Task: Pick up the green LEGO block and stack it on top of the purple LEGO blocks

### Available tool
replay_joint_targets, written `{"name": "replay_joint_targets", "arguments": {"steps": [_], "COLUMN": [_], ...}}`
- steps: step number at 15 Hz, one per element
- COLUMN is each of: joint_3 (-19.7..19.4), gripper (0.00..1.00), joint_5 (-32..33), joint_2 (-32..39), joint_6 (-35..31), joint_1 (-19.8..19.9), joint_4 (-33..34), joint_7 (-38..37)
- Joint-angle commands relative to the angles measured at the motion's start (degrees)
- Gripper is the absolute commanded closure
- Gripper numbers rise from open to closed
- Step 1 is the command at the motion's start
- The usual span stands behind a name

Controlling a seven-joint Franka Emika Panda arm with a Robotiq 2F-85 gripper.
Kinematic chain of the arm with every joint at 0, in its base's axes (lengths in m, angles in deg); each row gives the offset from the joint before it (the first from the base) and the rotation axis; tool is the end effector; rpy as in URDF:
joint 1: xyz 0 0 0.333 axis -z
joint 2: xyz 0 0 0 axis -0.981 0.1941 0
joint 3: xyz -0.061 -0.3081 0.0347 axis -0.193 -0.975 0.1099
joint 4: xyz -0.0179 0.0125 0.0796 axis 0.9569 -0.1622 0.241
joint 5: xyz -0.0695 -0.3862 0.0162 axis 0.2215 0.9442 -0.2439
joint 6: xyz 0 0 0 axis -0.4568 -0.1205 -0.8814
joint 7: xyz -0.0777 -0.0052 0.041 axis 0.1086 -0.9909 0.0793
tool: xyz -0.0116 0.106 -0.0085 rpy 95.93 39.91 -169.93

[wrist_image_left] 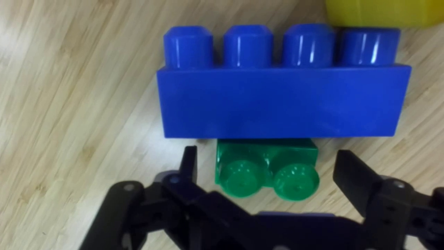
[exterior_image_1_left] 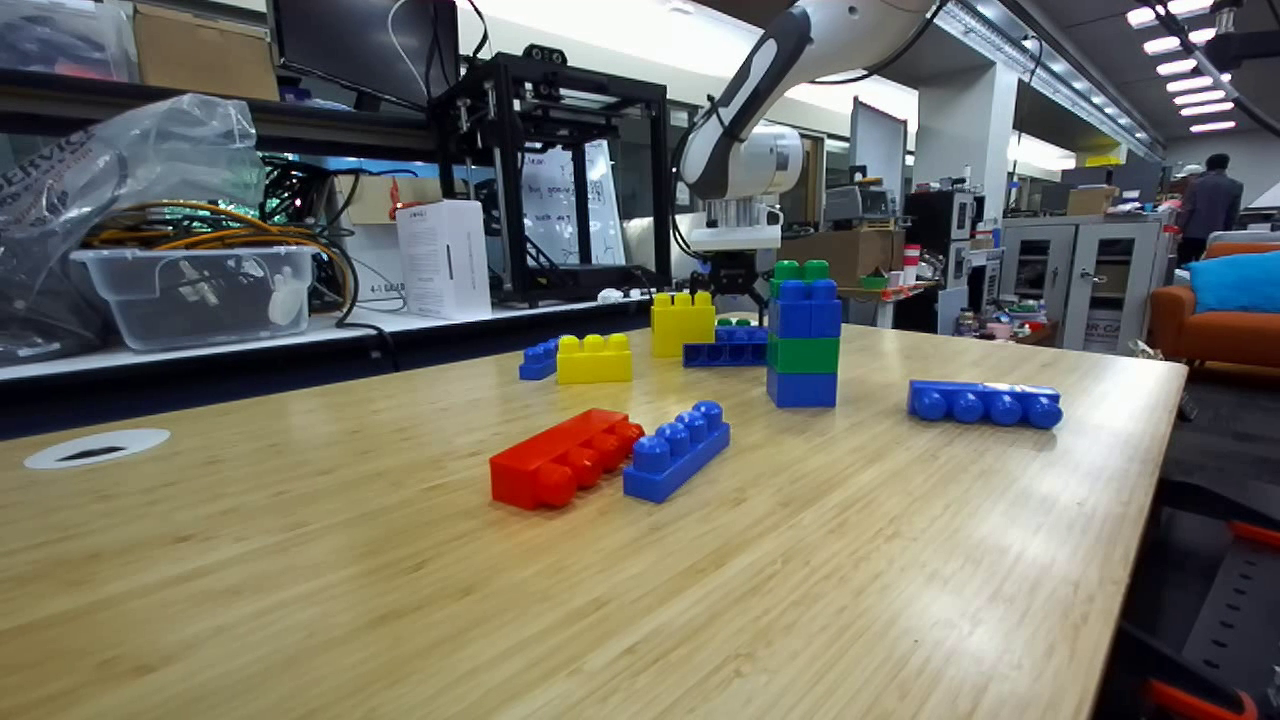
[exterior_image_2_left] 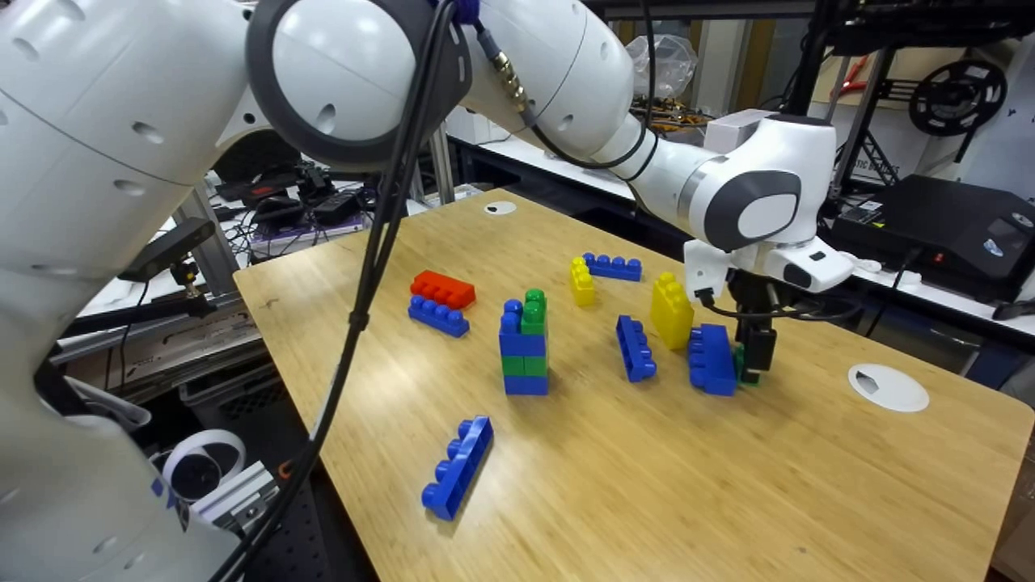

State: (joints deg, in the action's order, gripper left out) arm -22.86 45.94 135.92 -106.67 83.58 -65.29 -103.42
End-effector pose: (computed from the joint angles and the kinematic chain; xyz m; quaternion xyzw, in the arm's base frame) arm 0.7399 -0.1462 0.2071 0.9111 -0.4106 0.0314 0.0192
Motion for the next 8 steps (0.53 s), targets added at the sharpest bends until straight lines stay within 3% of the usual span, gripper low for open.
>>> {"name": "replay_joint_targets", "arguments": {"steps": [1,2,4,8], "joint_3": [-0.06,-0.10,-0.16,-0.36], "gripper": [0.00,0.00,0.27,0.56], "joint_5": [-1.44,-1.43,-1.26,-0.89], "joint_2": [1.29,1.37,1.68,1.48], "joint_6": [0.85,0.76,0.56,0.37], "joint_1": [0.22,0.19,0.10,-0.16], "joint_4": [1.88,1.92,2.20,2.13], "joint_7": [-0.52,-0.63,-0.59,-0.55]}}
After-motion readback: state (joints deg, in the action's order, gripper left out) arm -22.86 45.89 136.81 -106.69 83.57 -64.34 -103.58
